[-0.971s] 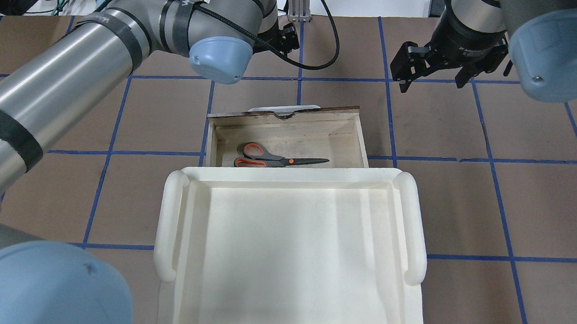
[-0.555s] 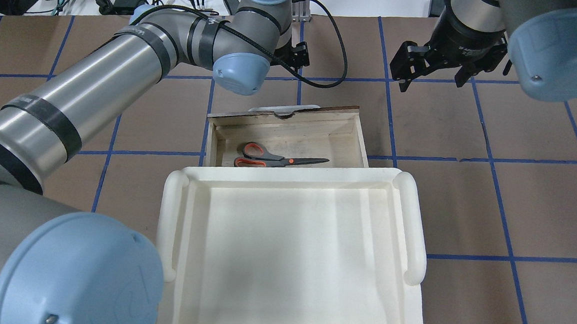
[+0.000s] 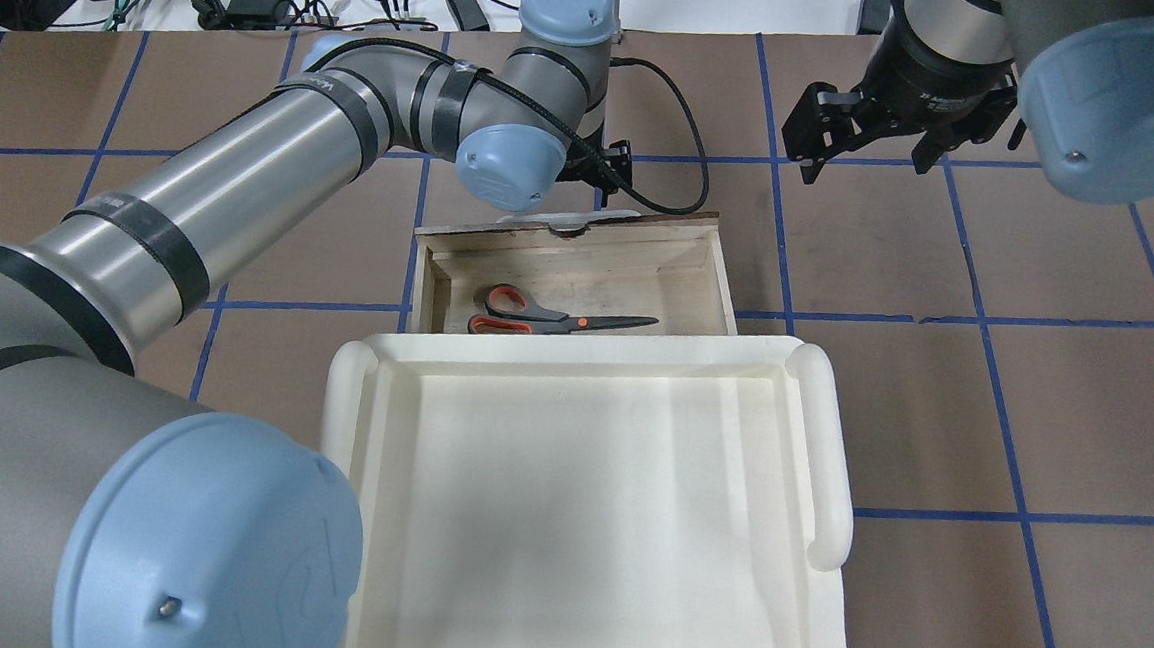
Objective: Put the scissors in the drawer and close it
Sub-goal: 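Reach the left gripper across to the drawer front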
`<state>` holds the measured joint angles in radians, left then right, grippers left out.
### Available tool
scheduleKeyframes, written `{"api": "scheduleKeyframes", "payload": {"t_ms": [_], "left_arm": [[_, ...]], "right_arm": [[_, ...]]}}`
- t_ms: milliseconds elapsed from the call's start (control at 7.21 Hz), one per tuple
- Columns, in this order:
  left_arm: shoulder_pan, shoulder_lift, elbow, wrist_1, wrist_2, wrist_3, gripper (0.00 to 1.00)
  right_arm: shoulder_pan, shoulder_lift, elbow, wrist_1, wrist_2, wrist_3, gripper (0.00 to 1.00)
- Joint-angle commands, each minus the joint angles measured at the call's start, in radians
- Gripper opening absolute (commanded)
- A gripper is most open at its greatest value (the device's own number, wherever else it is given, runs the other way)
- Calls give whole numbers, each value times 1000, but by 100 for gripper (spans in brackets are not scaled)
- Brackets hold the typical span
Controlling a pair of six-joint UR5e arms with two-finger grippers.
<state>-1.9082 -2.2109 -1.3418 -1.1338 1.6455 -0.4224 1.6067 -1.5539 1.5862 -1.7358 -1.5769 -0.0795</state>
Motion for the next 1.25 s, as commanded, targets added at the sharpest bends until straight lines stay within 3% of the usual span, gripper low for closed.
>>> {"api": "scheduleKeyframes", "payload": {"t_ms": [0,416,1109], "left_arm": [[-35,32,1,-111,-15,-27,100],[-80,124,-8,-326,-19,-48,100],[-74,200,-132,-405,-88,-48,100]], "right_arm": [[-1,0,0,-2,0,0,100],[-1,0,0,-2,-5,-2,100],[-16,0,0,5,-11,-3,100]]}}
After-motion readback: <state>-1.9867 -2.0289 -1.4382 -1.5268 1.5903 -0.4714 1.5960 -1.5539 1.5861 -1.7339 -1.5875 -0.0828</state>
